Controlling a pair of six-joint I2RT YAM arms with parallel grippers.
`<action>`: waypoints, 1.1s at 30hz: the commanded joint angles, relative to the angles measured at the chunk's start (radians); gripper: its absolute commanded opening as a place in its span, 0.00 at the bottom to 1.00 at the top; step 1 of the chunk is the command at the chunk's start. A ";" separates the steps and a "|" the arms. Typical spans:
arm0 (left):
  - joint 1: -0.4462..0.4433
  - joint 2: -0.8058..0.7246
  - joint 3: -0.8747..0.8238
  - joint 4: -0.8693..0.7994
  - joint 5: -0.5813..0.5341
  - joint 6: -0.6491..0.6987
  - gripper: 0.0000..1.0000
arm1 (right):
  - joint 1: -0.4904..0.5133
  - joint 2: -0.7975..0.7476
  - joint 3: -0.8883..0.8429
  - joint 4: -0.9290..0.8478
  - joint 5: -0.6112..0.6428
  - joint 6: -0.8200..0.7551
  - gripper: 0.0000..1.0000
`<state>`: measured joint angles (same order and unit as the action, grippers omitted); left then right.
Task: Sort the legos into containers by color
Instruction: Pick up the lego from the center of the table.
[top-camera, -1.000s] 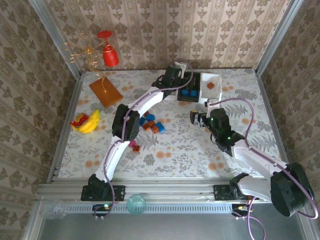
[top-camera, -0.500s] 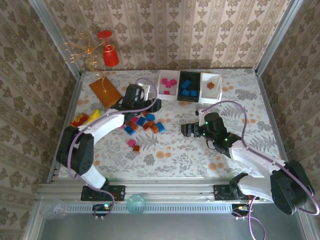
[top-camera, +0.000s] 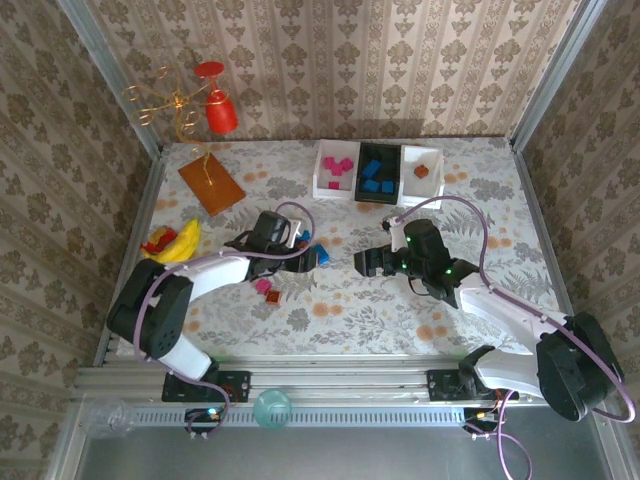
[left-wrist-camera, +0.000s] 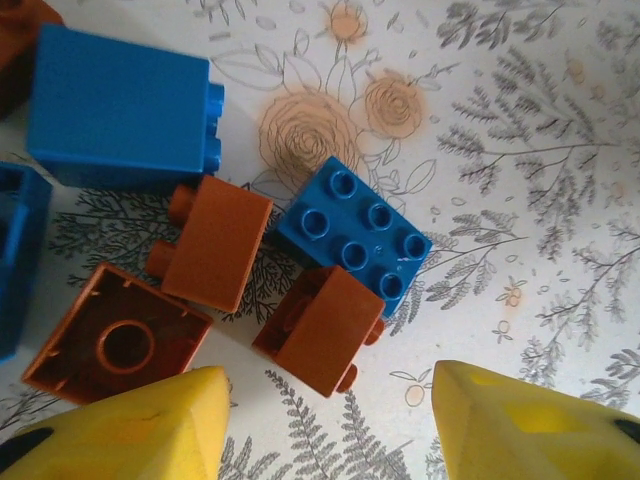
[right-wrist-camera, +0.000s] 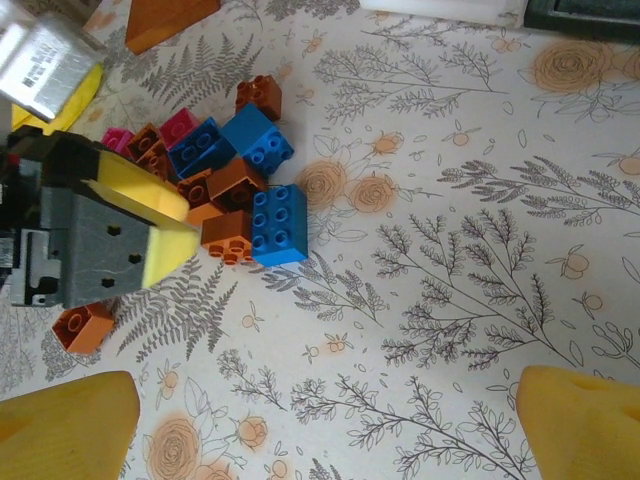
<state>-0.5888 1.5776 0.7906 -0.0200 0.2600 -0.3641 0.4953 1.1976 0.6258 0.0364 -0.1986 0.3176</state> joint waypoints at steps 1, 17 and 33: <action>-0.012 0.052 0.037 0.022 0.026 -0.012 0.55 | 0.003 0.013 0.021 -0.027 0.006 0.000 0.98; -0.038 0.185 0.099 0.055 -0.040 -0.008 0.42 | -0.005 -0.030 -0.009 -0.036 0.047 -0.013 0.99; -0.103 -0.015 0.027 0.180 -0.064 -0.052 0.26 | -0.031 -0.170 -0.057 -0.035 0.202 0.047 0.99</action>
<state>-0.6731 1.6146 0.8249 0.0734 0.2050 -0.3862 0.4725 1.0821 0.5964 0.0021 -0.0811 0.3260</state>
